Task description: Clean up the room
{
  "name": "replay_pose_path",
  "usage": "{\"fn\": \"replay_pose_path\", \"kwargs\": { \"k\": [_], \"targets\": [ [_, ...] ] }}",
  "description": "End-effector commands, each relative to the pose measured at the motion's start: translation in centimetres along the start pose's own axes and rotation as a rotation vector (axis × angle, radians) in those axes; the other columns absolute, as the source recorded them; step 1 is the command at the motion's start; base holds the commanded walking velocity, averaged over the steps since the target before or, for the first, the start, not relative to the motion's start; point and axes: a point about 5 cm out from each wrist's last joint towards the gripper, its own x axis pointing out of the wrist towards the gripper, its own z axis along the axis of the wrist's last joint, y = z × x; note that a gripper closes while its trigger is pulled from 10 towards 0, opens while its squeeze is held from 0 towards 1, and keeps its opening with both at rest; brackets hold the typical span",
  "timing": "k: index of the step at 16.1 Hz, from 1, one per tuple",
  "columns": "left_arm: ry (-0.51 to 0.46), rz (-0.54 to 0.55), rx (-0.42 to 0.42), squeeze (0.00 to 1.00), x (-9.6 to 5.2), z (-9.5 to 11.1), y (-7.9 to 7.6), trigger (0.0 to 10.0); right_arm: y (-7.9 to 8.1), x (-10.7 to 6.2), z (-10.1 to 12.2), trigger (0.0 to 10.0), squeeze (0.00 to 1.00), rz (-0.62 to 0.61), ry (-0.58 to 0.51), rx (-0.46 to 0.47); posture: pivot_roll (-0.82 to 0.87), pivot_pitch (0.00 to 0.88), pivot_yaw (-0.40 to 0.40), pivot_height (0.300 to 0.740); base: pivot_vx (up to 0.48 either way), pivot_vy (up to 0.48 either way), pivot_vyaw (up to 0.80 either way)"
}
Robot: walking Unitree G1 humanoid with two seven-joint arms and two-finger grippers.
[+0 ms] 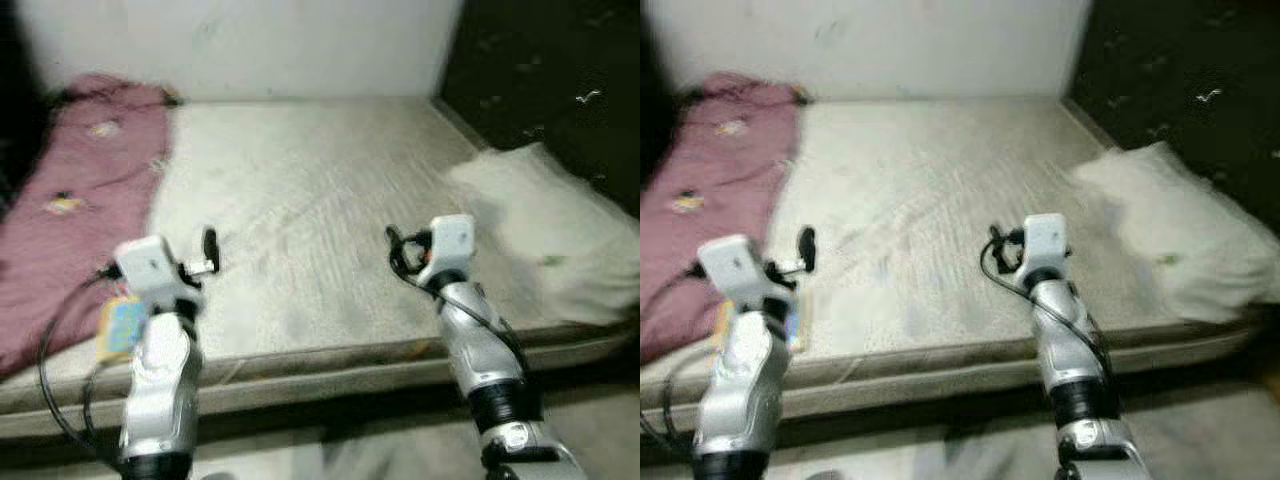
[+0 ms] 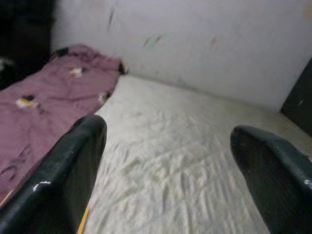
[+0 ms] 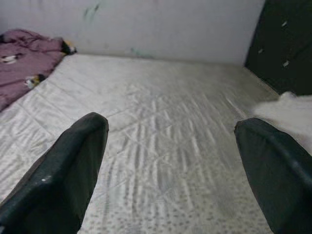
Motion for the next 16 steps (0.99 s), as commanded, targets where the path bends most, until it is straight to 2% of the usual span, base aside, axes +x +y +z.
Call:
{"fn": "replay_pose_path", "kwargs": {
  "k": [1,4,10,11,12,14,16],
  "targets": [
    [-0.018,-0.001,0.007,0.0,0.27,0.53,0.11,10.0,0.46,0.25,0.41,10.0,0.0,0.017,-0.013,0.009,0.01,0.0,-0.031,0.74,0.349,0.0,0.0],
    [-0.014,0.002,0.012,0.0,0.25,0.47,0.17,10.0,0.48,0.25,0.39,10.0,0.0,0.017,-0.013,0.008,0.01,0.0,-0.03,0.74,0.33,0.0,0.0],
    [0.017,0.04,0.002,0.0,0.38,0.06,0.43,10.0,0.49,0.24,0.43,10.0,0.0,0.016,-0.018,0.015,0.01,0.0,-0.027,0.74,0.0,0.0,0.0],
    [0.016,0.031,0.022,0.0,0.4,0.08,0.39,10.0,0.46,0.21,0.41,10.0,0.0,0.015,-0.019,0.016,0.01,0.0,-0.026,0.74,0.0,0.0,0.0],
    [0.011,0.033,0.08,0.0,0.55,0.13,0.46,10.0,0.45,0.19,0.39,10.0,0.0,0.013,-0.02,0.014,0.01,0.0,-0.024,0.74,0.0,0.0,0.0],
    [0.031,0.039,0.102,0.0,0.71,-0.13,0.59,10.0,0.44,0.19,0.26,10.0,0.0,0.012,-0.012,0.013,0.01,0.0,-0.023,0.74,0.0,0.0,0.0],
    [0.032,0.017,0.066,0.0,0.71,-0.24,0.62,10.0,0.41,0.19,0.14,10.0,0.0,0.009,-0.009,0.017,0.01,0.0,-0.022,0.74,0.0,0.0,-0.8]
  ]
}}
